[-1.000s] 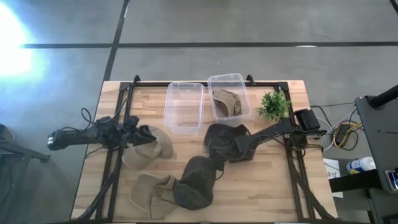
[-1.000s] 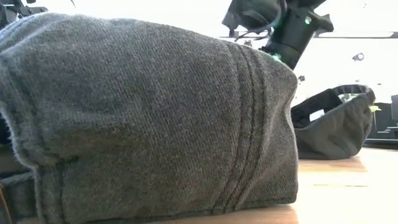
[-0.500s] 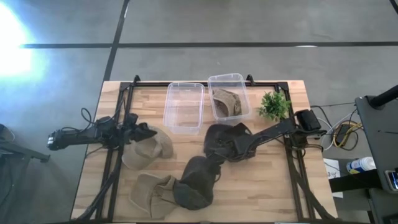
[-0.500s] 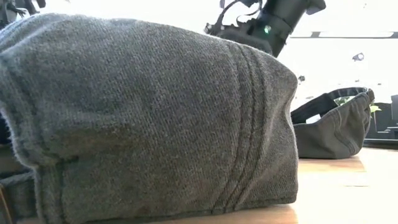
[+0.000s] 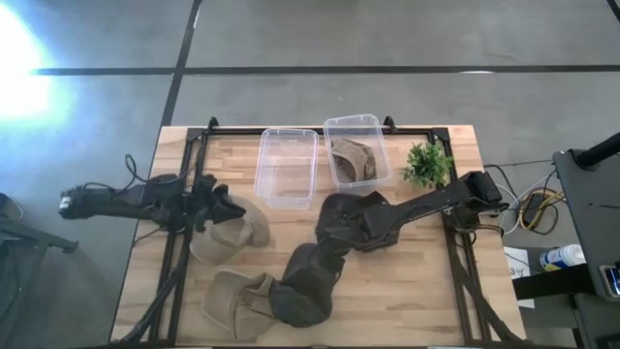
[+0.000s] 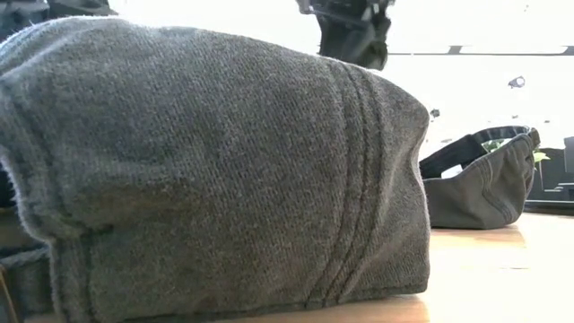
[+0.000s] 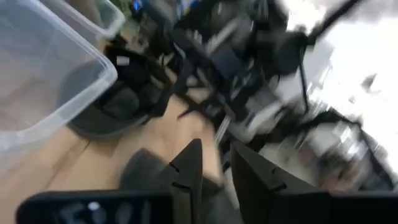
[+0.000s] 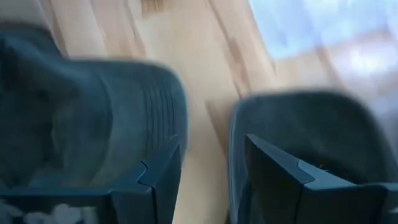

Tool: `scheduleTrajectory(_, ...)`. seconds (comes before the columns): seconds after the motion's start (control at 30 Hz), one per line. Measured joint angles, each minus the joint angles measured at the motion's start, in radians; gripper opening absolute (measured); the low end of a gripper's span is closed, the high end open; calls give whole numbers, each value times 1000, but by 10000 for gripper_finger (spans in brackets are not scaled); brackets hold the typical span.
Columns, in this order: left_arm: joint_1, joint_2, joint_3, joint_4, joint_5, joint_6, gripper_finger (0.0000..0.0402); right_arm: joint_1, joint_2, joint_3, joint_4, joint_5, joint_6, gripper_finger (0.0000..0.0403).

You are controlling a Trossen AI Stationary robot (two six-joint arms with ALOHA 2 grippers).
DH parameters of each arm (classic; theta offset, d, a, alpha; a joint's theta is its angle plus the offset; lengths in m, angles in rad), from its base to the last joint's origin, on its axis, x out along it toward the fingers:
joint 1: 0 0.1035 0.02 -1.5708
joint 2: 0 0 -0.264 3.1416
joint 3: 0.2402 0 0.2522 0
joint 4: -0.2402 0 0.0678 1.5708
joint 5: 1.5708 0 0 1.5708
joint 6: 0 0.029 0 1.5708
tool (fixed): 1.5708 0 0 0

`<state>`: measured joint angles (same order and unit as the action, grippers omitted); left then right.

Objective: Pick & Place hat
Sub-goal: Put the top black hat into the left transparent bin

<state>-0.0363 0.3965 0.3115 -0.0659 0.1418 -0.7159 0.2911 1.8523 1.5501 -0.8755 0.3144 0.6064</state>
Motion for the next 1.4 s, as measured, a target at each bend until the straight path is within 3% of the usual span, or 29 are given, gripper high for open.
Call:
scheduleTrajectory(0.3, -306, 474, 262, -14, -372, 401, 53, 122, 0, 10, -209, -35, 232, 169)
scheduleTrajectory(0.43, -348, 677, 355, -19, -522, 475, 71, 173, 0, -1, -232, -47, 348, 169)
scheduleTrajectory(0.8, -340, 1092, 607, 39, -521, 871, 169, 284, 0, -3, -245, -57, 534, 169)
scheduleTrajectory(1.1, -277, 1382, 757, 47, -562, 1015, 174, 321, 0, -13, -247, -53, 558, 169)
scheduleTrajectory(1.4, -193, 1526, 872, 50, -530, 1037, 174, 361, 0, -15, -247, -26, 627, 169)
